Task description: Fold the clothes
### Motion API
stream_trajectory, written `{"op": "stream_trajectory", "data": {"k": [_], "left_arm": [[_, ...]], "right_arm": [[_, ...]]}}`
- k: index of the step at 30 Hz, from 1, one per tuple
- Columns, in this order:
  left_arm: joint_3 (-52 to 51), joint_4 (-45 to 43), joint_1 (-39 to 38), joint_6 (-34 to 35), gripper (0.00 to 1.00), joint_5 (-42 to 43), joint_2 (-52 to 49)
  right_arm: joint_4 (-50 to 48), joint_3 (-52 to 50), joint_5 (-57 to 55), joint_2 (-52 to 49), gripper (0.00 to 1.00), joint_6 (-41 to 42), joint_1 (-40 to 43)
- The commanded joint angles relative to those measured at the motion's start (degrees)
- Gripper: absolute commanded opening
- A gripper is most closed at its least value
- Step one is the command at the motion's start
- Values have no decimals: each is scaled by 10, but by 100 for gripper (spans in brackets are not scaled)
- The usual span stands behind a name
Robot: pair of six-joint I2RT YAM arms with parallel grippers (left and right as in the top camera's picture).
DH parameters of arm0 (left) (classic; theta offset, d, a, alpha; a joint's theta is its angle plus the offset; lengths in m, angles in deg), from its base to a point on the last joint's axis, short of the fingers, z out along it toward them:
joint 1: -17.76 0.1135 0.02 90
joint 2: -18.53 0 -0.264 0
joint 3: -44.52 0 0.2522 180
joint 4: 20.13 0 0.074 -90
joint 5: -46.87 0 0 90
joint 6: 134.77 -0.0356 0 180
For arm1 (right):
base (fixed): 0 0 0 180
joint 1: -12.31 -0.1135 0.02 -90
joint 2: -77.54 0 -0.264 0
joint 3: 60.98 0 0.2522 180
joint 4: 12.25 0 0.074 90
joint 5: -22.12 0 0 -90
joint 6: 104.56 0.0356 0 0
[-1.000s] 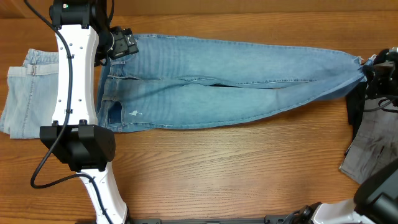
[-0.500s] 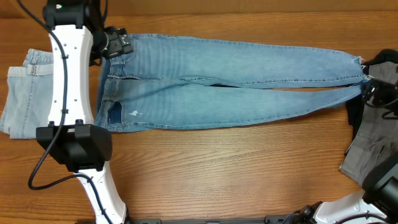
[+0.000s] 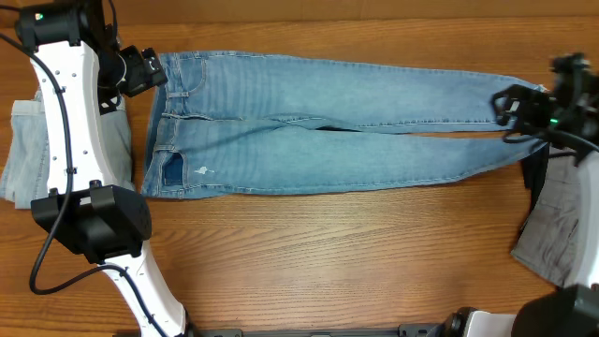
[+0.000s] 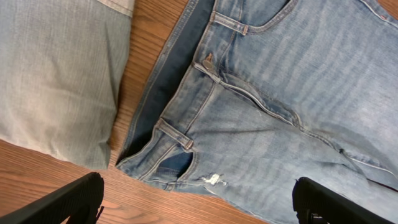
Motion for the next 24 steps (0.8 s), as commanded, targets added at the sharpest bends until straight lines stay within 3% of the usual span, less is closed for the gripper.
{"op": "stream_trajectory", "data": {"k": [1,5,8,13,17,24], "left_arm": [[6,2,-4,-14,100,14,13],[6,27,-4,-37,100,16,13],[5,24,-5,-50,100,31,13],[1,37,-5,-50,100,52,12],[1,37,4,-44,100,48,13],[2,43,56,-28,100,3,19]], "right_arm": [[3,5,-91,-68,90,7,-28],[-1,5,-187,-167,83,18,-4],[-30,5,-198,-171,85,43,43],[3,5,-198,-172,85,94,111],[4,11,-149,-172,100,113,122],[159,160,-86,-165,100,113,122]]}}
